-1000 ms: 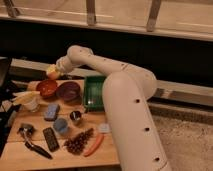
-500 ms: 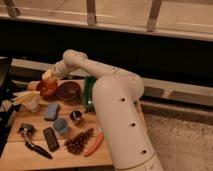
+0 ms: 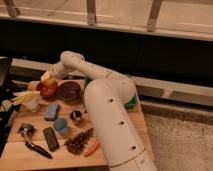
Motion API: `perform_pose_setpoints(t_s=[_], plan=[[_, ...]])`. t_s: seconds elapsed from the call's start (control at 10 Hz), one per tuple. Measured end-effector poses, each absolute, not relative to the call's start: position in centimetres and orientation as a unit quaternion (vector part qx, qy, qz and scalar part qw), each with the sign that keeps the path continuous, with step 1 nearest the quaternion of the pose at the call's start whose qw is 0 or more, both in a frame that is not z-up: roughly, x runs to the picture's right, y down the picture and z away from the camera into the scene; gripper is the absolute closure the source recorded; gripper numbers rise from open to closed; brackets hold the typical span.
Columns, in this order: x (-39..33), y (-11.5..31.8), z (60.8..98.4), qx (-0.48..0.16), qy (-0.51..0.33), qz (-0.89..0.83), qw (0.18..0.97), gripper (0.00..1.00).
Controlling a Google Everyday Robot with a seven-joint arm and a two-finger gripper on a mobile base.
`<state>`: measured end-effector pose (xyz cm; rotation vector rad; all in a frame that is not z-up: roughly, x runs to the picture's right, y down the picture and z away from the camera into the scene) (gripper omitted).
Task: Place apple in red bowl
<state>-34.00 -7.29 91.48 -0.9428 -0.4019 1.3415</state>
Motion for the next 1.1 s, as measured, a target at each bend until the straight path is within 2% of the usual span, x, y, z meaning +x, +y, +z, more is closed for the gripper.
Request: perform_pose_setpoints(t_s=[0.1, 1.1], plan=[[-34.12, -7.13, 91.64, -0.42, -0.177, 0.593, 0.664, 0.32], [-34.11, -7.21, 91.58, -0.421, -0.181, 0.594, 0.661, 0.32]])
